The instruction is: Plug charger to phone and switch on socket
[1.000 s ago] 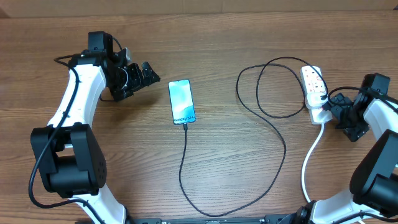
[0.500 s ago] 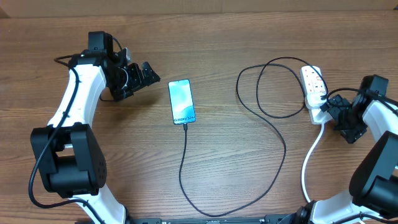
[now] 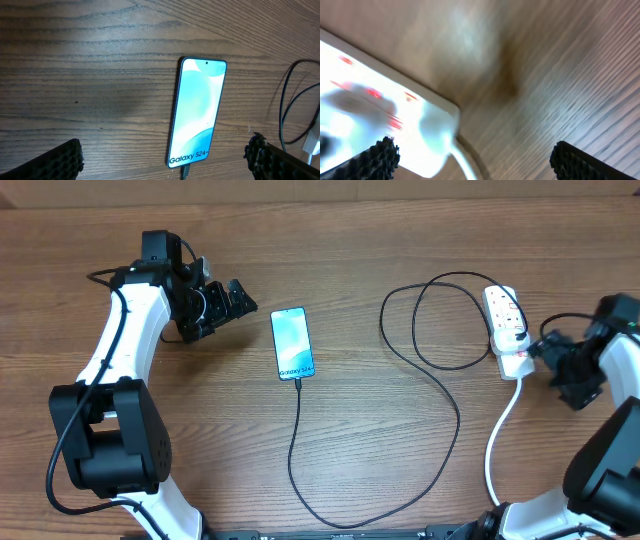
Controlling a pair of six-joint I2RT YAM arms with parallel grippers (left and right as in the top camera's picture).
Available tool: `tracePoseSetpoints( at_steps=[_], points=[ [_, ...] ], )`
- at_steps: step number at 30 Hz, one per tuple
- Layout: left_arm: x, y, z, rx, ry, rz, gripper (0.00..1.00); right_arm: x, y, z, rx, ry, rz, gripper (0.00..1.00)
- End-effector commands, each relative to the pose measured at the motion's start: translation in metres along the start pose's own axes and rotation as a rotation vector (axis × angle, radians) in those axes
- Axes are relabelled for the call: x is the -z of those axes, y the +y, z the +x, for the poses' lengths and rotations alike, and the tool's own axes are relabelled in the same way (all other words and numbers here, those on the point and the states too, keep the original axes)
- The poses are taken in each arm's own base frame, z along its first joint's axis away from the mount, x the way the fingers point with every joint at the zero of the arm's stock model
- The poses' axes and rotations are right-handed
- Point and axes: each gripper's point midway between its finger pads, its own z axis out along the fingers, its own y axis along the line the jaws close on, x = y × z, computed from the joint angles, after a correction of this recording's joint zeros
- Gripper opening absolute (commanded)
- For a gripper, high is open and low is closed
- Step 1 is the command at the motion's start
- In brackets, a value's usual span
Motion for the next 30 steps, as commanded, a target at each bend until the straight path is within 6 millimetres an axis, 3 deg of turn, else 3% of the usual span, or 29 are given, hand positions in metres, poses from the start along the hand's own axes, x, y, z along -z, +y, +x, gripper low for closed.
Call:
tracePoseSetpoints(
  at_steps=[1, 18, 30],
  points=[
    [0.003, -0.005, -0.002, -0.025, -0.013, -0.001, 1.0, 0.027, 0.007, -0.023, 0.004, -0.102, -0.033, 0.98],
    [0.003, -0.005, -0.002, -0.025, -0.013, -0.001, 1.0, -0.012, 0.002, 0.003, 0.018, -0.045, -0.01, 0.98],
    [0.003, -0.004, -0.002, -0.024, -0.013, -0.001, 1.0, -0.045, -0.001, 0.013, 0.038, -0.105, -0.019, 0.94]
  ],
)
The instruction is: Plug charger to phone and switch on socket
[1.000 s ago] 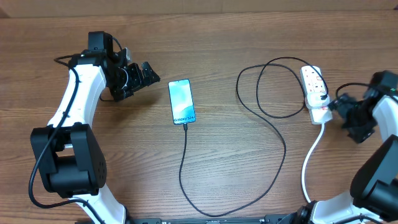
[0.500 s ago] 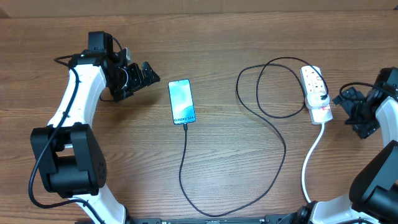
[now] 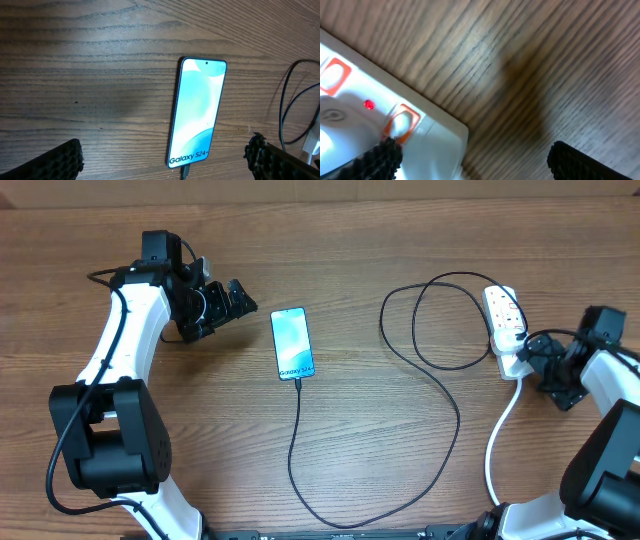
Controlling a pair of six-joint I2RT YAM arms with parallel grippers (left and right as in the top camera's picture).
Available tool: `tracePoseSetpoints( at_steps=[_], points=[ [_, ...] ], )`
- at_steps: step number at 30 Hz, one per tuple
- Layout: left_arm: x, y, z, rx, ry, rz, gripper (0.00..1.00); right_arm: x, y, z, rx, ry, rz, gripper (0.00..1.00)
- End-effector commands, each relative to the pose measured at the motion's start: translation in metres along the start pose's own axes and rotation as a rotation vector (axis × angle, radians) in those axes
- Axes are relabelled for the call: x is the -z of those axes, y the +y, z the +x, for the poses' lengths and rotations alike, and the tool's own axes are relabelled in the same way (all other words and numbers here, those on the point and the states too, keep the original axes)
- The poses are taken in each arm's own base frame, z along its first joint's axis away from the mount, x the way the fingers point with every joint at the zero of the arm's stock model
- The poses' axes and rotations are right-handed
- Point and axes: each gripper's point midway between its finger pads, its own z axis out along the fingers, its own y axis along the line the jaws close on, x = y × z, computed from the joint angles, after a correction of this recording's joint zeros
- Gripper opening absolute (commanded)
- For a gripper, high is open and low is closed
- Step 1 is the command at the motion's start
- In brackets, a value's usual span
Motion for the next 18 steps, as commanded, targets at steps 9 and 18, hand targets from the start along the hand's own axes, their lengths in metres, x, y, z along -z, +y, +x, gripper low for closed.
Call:
tracePoseSetpoints(
  at_steps=[9, 18],
  points=[
    [0.003, -0.005, -0.002, -0.025, -0.014, 0.0, 1.0, 0.001, -0.003, -0.004, 0.005, -0.018, 0.03, 0.94],
    [0.003, -0.005, -0.002, -0.025, -0.014, 0.0, 1.0, 0.059, 0.023, -0.028, 0.118, 0.035, -0.001, 0.99]
  ],
)
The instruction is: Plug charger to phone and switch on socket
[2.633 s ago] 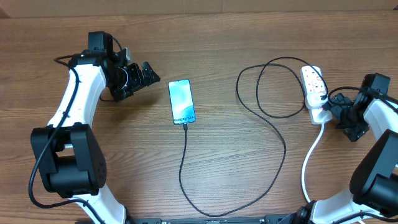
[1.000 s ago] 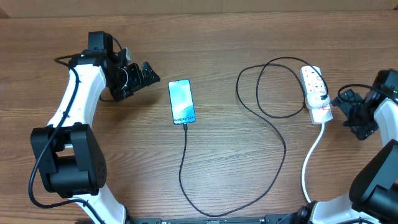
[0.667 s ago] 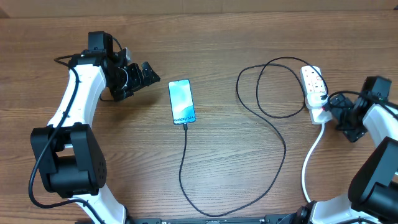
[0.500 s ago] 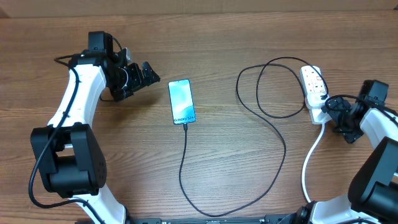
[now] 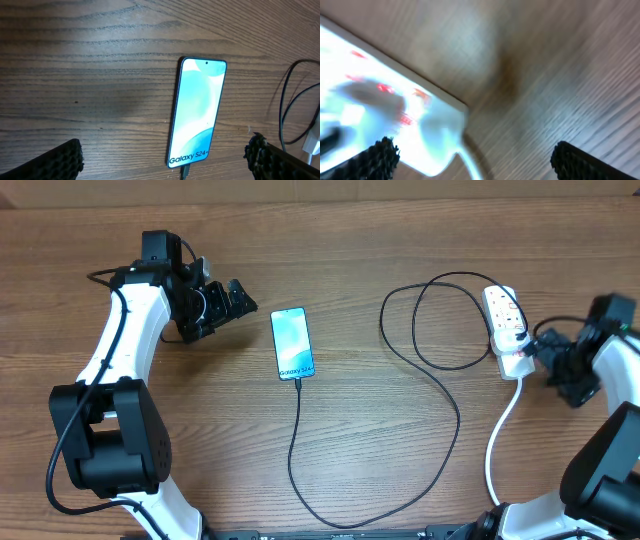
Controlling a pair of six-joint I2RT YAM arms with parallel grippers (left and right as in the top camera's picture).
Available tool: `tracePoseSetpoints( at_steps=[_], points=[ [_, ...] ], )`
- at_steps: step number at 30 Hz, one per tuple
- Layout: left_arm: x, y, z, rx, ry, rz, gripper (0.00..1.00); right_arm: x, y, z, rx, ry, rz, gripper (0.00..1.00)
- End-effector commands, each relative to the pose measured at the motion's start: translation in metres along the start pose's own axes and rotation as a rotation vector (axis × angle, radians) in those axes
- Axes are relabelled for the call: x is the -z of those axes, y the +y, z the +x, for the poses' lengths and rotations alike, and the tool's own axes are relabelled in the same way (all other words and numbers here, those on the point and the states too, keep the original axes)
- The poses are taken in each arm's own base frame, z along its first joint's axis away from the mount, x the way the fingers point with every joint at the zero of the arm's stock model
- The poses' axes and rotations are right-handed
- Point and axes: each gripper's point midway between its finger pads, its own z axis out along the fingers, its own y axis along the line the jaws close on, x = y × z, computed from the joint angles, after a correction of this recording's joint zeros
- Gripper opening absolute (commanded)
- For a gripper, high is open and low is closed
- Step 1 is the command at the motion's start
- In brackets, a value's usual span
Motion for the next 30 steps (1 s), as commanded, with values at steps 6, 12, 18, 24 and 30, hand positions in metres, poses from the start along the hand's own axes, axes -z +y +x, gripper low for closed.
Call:
tracePoseSetpoints(
  at_steps=[6, 12, 18, 24, 30],
  points=[
    [0.003, -0.005, -0.002, -0.025, -0.013, -0.001, 1.0, 0.023, 0.04, -0.001, 0.335, 0.01, -0.171, 0.92],
    [0.003, -0.005, -0.002, -0.025, -0.013, -0.001, 1.0, 0.022, 0.046, 0.002, 0.463, 0.0, -0.17, 0.89],
    [0.003, -0.005, -0.002, -0.025, -0.013, 0.0, 0.99, 0.024, 0.048, 0.002, 0.468, -0.005, -0.177, 0.77],
    [0.003, -0.005, -0.002, -0.025, -0.013, -0.001, 1.0, 0.055, 0.052, -0.008, 0.469, -0.1, -0.202, 0.71],
    [0.003, -0.005, -0.002, -0.025, -0.013, -0.001, 1.0, 0.067, 0.054, -0.011, 0.472, -0.14, -0.214, 1.0]
  ],
)
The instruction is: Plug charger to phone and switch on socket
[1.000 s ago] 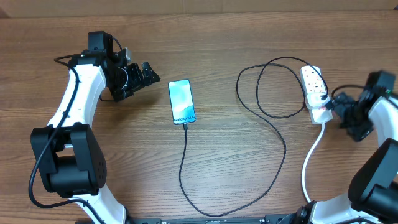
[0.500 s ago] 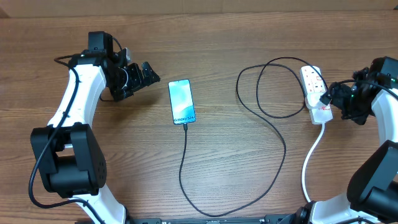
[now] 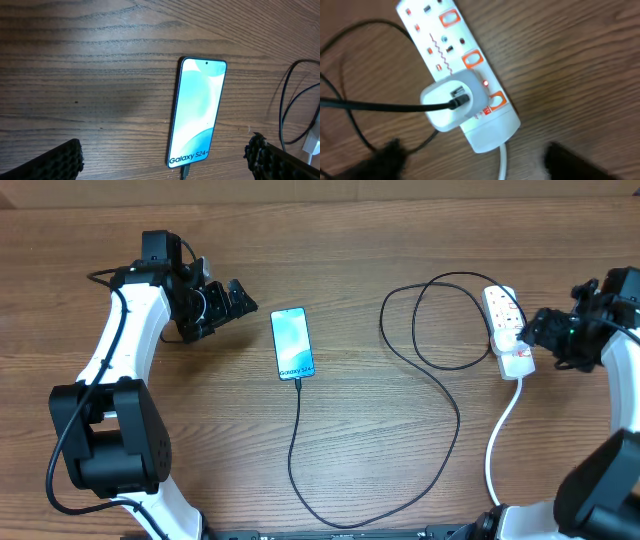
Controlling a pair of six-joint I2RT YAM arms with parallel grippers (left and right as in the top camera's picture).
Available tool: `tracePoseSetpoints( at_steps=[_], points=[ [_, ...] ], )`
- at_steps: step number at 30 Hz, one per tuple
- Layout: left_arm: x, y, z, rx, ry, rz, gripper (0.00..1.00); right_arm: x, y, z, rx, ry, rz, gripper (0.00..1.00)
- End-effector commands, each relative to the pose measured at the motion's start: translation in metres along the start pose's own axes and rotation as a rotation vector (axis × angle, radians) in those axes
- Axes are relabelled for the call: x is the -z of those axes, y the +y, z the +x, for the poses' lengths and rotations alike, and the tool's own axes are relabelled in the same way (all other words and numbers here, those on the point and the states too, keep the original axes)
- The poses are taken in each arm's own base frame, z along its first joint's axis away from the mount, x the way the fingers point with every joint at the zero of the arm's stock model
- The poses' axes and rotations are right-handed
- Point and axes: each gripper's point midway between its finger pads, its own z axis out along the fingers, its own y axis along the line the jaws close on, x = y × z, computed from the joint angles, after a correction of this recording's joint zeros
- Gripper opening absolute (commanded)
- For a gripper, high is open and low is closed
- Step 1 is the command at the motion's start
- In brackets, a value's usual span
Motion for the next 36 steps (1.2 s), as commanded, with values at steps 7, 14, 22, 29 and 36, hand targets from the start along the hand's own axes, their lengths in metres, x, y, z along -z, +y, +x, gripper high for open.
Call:
tracePoseSetpoints(
  at_steps=[7, 14, 22, 29, 36],
  points=[
    [0.003, -0.005, -0.002, -0.025, -0.013, -0.001, 1.0, 0.012, 0.011, 0.008, 0.005, 0.018, -0.054, 1.0],
    [0.003, -0.005, -0.002, -0.025, -0.013, -0.001, 1.0, 0.027, 0.075, 0.018, 0.267, 0.009, -0.406, 1.0],
    [0.003, -0.005, -0.002, -0.025, -0.013, -0.001, 1.0, 0.031, 0.093, 0.024, 0.316, 0.014, -0.475, 1.0],
    [0.003, -0.004, -0.002, -0.025, -0.014, -0.001, 1.0, 0.028, 0.087, 0.023, 0.313, 0.018, -0.437, 1.0],
    [0.003, -0.005, -0.002, -0.025, -0.013, -0.001, 1.0, 0.026, 0.083, 0.023, 0.314, 0.02, -0.41, 1.0]
  ],
)
